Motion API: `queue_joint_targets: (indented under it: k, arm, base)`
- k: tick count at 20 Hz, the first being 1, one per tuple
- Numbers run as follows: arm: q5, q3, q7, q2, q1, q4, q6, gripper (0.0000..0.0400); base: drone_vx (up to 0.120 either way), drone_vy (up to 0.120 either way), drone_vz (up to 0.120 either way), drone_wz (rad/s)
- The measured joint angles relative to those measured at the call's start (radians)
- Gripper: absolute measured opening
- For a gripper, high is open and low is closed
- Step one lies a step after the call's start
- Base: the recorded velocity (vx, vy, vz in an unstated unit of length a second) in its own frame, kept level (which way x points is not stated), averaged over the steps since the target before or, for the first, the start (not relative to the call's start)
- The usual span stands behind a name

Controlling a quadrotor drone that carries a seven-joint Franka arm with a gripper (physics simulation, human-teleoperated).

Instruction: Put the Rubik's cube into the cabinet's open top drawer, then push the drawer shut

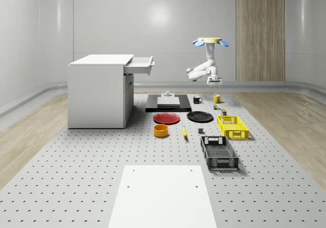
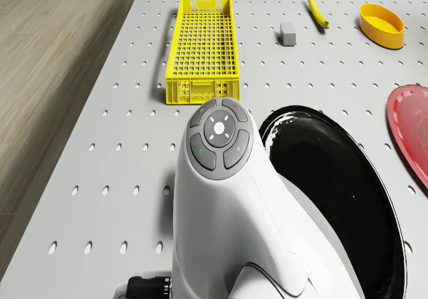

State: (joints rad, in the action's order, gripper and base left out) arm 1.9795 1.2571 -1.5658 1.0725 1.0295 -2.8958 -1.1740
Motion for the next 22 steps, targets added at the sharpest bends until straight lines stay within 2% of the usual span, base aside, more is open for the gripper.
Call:
queue_joint_targets:
  k: [5,12,22]
  arm:
    - [-0.011,0.013,-0.016,0.029,0.019,0.001,-0.018,0.0400]
    - [-0.029,0.028,-0.031,0.066,0.037,0.004,-0.048,0.0400]
    - [-0.055,0.044,-0.048,0.116,0.055,0.007,-0.093,0.0400]
  base:
    - [0.008,0.000,-0.120,0.000]
    - [0.109,0.000,-0.120,0.000]
    - [0.000,0.000,-0.120,0.000]
